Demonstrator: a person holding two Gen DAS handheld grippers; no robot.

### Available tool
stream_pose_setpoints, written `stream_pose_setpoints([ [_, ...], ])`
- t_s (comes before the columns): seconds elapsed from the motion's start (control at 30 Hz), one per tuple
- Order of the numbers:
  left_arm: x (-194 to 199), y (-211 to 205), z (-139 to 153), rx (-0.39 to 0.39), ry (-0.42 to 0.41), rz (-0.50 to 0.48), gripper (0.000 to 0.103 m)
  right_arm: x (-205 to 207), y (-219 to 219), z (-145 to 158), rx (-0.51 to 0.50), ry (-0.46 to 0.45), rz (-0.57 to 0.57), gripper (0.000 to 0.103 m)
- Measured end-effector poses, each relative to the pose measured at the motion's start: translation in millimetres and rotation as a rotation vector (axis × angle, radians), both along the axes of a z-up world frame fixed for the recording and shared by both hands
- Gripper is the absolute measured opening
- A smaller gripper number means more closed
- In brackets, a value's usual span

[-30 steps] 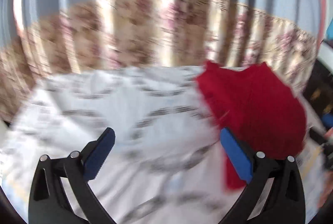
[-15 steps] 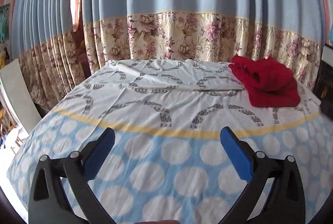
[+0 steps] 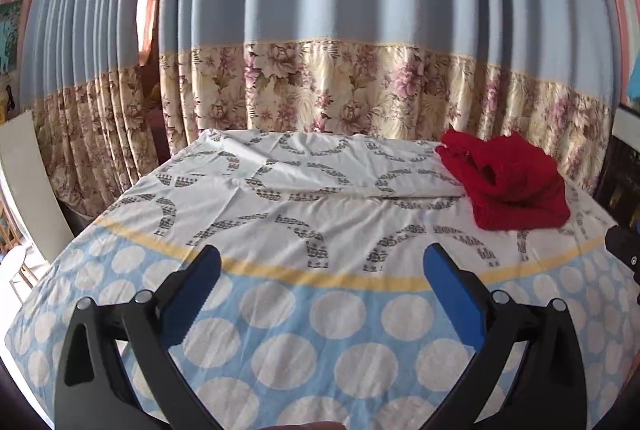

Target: Fold small clothes

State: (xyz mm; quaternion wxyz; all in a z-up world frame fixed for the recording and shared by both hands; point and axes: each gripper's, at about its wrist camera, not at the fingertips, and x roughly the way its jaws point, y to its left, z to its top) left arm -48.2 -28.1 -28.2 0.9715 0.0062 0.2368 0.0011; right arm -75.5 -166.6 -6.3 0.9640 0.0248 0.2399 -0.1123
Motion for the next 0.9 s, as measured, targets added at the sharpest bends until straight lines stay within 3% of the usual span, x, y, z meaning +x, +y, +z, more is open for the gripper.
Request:
stream_pose_setpoints([
  [0.1, 0, -6, -2, 0.02, 0.007, -0.013, 0.102, 0, 2, 0, -0.019, -0.011, -0.008, 0.1],
  [0.17, -1, -5, -2, -0.007, 0.021, -0.034, 0.102, 0, 4, -1, -0.02, -0.01, -0.005, 0.1],
  [0.5, -4, -9, 3, -0.013, 0.03, -0.025, 0.102, 1, -6, -3, 0.04, 0.019, -0.019, 0.1],
  [0.6, -10, -10, 13, -0.002, 0.016, 0.005, 0.102, -2, -12, -3, 0.075, 0.031, -0.03, 0.1],
  [0.9, -47, 2, 55, -0.081, 0.001, 0.045, 0.102, -18, -20, -4, 0.064, 0.055, -0.082, 0.1],
])
